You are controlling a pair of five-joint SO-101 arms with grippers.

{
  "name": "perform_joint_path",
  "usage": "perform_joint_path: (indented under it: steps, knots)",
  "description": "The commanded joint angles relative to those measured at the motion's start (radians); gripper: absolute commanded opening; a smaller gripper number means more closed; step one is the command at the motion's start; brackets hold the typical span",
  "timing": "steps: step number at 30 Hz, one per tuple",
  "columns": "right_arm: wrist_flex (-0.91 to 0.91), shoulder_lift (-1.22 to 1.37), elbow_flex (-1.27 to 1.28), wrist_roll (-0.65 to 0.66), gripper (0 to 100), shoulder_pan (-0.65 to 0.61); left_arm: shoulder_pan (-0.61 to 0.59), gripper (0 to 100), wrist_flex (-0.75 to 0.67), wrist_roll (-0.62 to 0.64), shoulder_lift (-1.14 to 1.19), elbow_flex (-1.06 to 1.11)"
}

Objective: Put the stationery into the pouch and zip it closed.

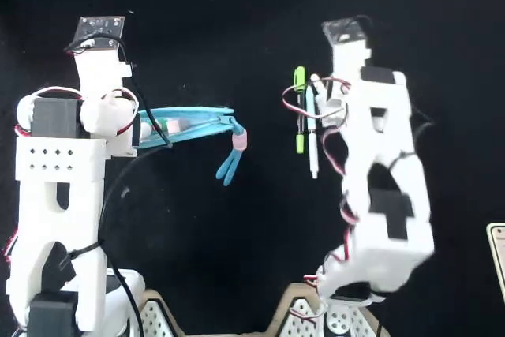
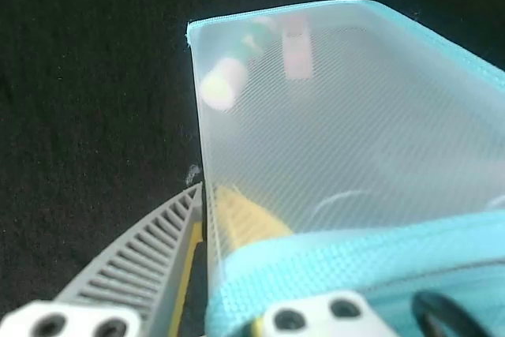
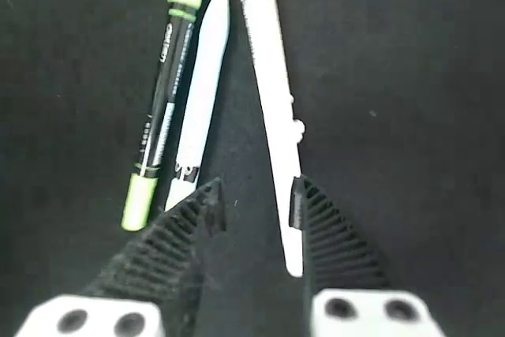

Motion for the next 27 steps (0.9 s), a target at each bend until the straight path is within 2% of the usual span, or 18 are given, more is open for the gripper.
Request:
perform_joint_path:
  steps: [1,7,11,13,14,22,27]
  knots:
    - [0.006,0.156,-0.148,0.135,13.8,0.029,0.010,3,0.003,0.002,0.003,0.004]
    - [0.006,0.302,-0.248,0.141,13.8,0.091,0.010,3,0.003,0.002,0.003,0.004]
    - [0.009,0.375,-0.272,0.215,13.2,0.126,0.010,3,0.003,0.002,0.003,0.004]
    - [0.063,0.381,-0.285,0.245,6.7,0.138,0.010,3,0.003,0.002,0.003,0.004]
    - [0.092,0.377,-0.294,0.262,1.1,0.144,0.010,3,0.003,0.002,0.003,0.004]
    - [0.319,0.236,-0.265,0.319,1.0,0.296,0.010,3,0.003,0.002,0.002,0.004]
    - [0.304,0.088,-0.084,0.405,1.0,0.404,0.010,3,0.003,0.002,0.003,0.004]
